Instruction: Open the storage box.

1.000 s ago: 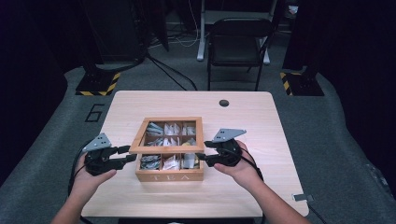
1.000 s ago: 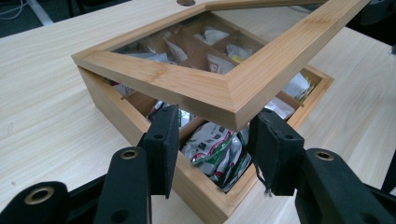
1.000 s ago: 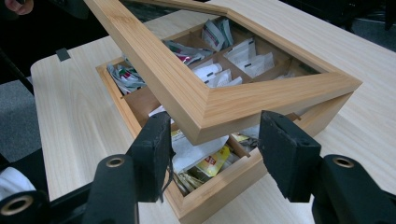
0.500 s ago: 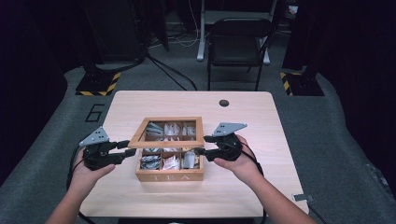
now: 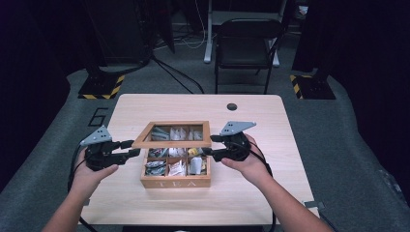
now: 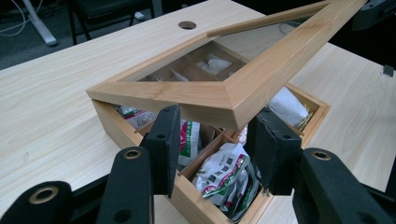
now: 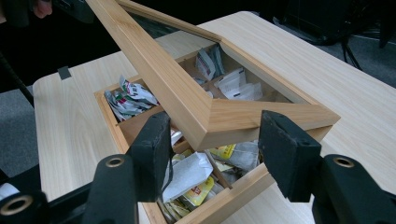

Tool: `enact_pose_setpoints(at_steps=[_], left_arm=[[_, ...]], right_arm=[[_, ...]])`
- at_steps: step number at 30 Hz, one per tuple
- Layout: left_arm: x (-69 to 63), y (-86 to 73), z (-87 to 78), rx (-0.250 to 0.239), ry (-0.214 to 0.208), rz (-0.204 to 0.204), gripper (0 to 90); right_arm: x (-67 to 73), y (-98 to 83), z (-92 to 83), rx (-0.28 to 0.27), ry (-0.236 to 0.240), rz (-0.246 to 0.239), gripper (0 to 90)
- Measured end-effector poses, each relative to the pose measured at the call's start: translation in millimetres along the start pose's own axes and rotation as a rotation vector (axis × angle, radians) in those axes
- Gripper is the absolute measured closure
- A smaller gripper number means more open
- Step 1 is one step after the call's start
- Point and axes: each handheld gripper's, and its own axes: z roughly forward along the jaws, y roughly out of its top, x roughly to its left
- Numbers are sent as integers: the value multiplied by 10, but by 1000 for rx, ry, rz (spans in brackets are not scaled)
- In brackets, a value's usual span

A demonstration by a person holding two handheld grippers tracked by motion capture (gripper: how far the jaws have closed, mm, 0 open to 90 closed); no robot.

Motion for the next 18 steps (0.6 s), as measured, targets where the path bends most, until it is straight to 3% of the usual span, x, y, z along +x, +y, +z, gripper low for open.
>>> enact_pose_setpoints(at_steps=[9, 18], left_arm=[[70, 95, -1, -14, -14, -28, 560], [133, 229, -5, -11, -14, -17, 567]], right_arm=[[-84, 100, -11, -5, 19, 14, 441], [-139, 230, -27, -32, 28, 3, 398]])
